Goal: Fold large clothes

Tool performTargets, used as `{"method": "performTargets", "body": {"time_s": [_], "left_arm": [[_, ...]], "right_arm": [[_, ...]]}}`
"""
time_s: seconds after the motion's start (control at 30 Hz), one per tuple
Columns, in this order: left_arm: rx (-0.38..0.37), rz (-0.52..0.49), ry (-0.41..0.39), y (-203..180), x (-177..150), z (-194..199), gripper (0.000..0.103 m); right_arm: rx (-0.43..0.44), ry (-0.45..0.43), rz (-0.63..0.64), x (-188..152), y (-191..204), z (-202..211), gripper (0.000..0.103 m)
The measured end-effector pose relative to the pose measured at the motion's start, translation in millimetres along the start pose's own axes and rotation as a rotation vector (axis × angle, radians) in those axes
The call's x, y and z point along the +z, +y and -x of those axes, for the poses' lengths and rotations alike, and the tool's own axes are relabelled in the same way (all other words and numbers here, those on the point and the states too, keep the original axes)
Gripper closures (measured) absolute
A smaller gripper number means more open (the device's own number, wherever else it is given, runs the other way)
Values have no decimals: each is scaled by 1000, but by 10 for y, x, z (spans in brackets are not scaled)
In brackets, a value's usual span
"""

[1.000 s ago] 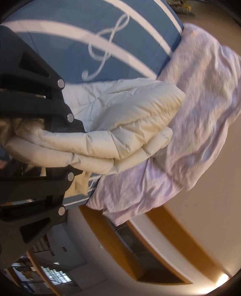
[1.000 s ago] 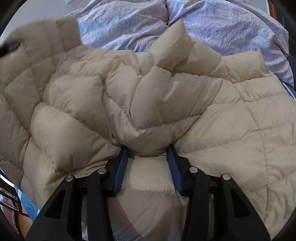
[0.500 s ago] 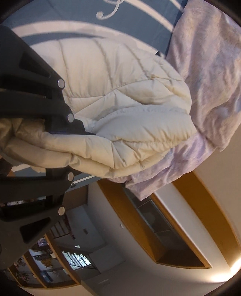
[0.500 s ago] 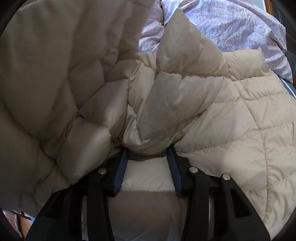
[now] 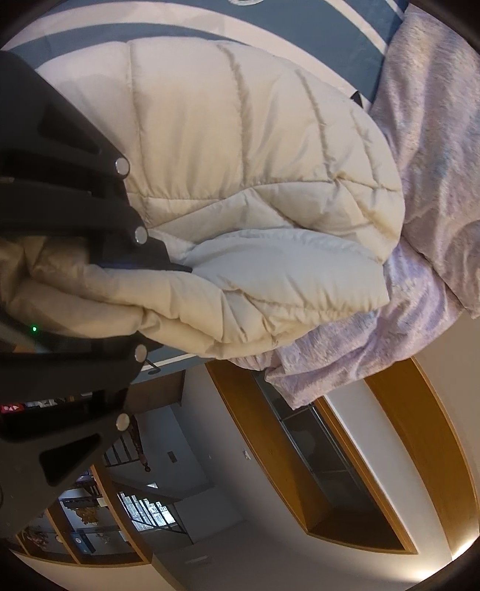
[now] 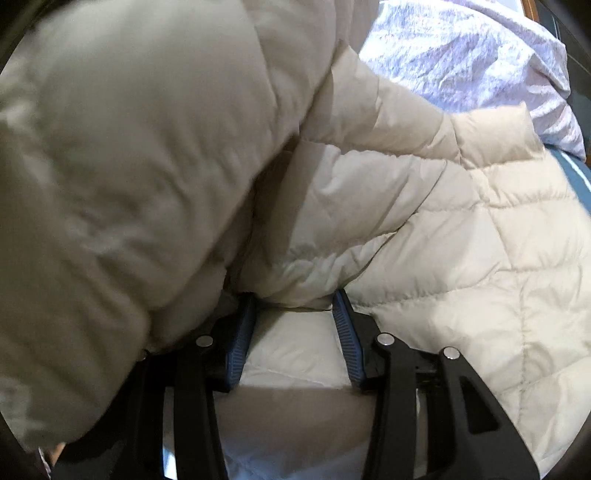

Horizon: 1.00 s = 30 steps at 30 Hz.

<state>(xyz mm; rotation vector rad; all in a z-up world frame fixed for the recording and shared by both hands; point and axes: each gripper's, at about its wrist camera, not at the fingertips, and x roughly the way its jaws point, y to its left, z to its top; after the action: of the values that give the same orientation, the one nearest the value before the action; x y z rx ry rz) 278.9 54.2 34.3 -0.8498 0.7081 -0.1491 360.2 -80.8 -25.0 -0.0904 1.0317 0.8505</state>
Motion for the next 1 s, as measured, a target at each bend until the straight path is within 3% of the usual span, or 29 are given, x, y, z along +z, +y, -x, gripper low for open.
{"method": "performTargets", "body": {"time_s": [0.2, 0.5, 0.63, 0.67, 0.8, 1.0], "left_arm": [[46, -32, -1, -108, -123, -124, 83], [110, -78, 19, -252, -285, -406, 83], [123, -92, 33, -284, -320, -519, 82], [129, -96, 37, -299, -315, -555, 82], [137, -127, 51, -401, -378, -630, 82], [122, -189, 77, -598, -488, -705, 82]], "right_arm": [[-54, -30, 42, -62, -251, 327, 57], [-162, -81, -2, -275, -908, 853, 57], [-175, -88, -12, -410, -1046, 894, 57], [-174, -83, -11, -535, -893, 916, 57], [-164, -43, -31, -599, -946, 722, 57], [-129, -48, -78, -643, -1027, 701, 57]]}}
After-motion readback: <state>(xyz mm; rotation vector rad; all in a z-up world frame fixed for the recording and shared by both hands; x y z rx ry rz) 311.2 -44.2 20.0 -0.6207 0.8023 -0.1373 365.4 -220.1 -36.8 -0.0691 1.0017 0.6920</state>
